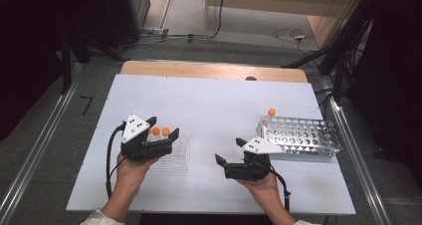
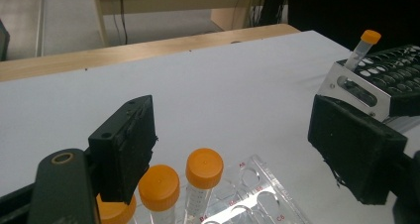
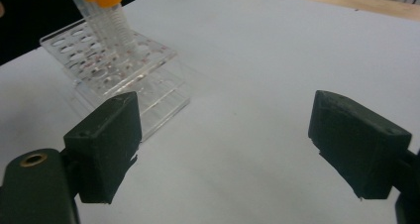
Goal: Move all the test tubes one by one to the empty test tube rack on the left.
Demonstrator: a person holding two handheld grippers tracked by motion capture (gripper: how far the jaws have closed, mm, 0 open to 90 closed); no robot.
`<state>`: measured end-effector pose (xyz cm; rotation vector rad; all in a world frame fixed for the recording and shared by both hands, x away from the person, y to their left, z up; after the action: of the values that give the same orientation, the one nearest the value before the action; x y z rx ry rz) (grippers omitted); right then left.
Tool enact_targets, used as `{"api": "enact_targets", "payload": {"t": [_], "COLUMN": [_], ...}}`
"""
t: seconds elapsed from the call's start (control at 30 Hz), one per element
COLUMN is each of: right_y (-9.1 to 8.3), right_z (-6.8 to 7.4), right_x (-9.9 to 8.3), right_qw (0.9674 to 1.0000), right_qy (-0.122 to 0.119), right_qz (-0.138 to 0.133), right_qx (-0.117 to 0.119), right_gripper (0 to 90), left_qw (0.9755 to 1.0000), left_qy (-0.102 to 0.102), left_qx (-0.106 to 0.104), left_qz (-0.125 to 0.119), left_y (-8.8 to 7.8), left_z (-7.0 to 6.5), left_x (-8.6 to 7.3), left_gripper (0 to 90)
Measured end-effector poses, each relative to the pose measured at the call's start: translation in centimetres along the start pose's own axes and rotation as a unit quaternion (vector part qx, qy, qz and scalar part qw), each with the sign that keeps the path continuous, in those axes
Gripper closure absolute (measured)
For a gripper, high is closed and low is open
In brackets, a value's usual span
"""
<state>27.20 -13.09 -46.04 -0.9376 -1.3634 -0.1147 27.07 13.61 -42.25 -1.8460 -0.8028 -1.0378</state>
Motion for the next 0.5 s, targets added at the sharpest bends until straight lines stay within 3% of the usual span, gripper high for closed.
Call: {"api": "enact_targets", "payload": {"t": [0.1, 0.3, 0.5], "right_y": [-0.3, -0.8, -1.1], "right_z": [-0.7, -1.5, -2.1], "right_x": [-0.1, -0.2, -0.4], "right_qw": [0.9999, 0.9996, 0.9993], "right_qy": [0.005, 0.003, 0.007], "right_qz": [-0.001, -0.003, -0.001], "right_qx": [-0.01, -0.027, -0.036], "right_gripper": [11.6, 11.8, 11.8], "left_qw": [1.0, 1.0, 1.0], "left_qy": [-0.005, 0.004, -0.008], "left_qx": [-0.002, -0.001, -0.006], "left_qz": [0.0, 0.001, -0.001], "left_y": [0.0, 0.0, -0.1], "left_z": [0.0, -0.3, -0.1], "left_x": [0.0, -0.1, 0.1], "left_gripper": [19.3, 18.6, 17.4]}}
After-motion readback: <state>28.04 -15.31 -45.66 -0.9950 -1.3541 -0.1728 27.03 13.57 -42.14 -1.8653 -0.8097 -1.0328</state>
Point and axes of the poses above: each handheld gripper's, and its own axes: y roughly forward along the jaws, x roughly out of its top, z roughly to its left, the point moved 4 cm from there along y, roughly forward along the jaws, and after that the axes turned 12 degrees about -y, right-handed, at the moved point
